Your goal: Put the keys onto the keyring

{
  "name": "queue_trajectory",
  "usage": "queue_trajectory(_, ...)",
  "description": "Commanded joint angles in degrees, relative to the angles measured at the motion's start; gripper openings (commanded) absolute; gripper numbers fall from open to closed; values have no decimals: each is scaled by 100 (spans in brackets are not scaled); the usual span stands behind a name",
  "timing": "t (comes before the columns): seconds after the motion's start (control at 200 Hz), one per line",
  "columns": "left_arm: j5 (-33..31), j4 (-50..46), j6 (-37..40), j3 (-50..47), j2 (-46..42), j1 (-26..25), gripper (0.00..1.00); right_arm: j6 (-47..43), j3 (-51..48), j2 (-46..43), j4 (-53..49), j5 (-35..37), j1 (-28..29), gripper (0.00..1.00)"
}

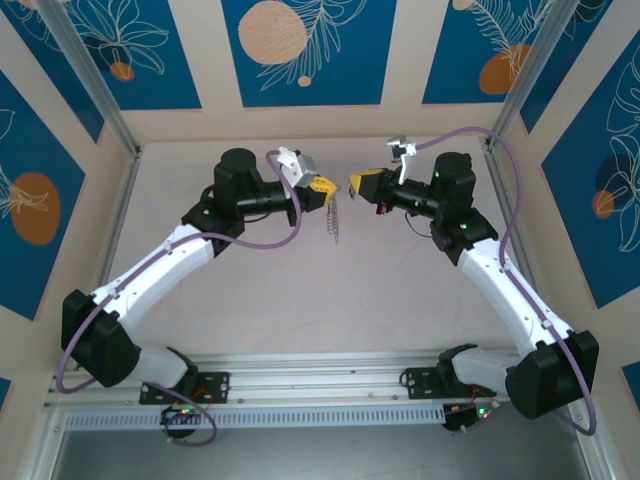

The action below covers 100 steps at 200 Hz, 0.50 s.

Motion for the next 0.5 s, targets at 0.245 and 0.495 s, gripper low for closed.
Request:
queue_trajectory(0.245,116,274,130,213,-9,-70,0,56,-58,-234,157,-383,213,0)
queue_trajectory(0.495,142,276,115,215,-12,-68,0,-15,73,-75,166,-285,404,0)
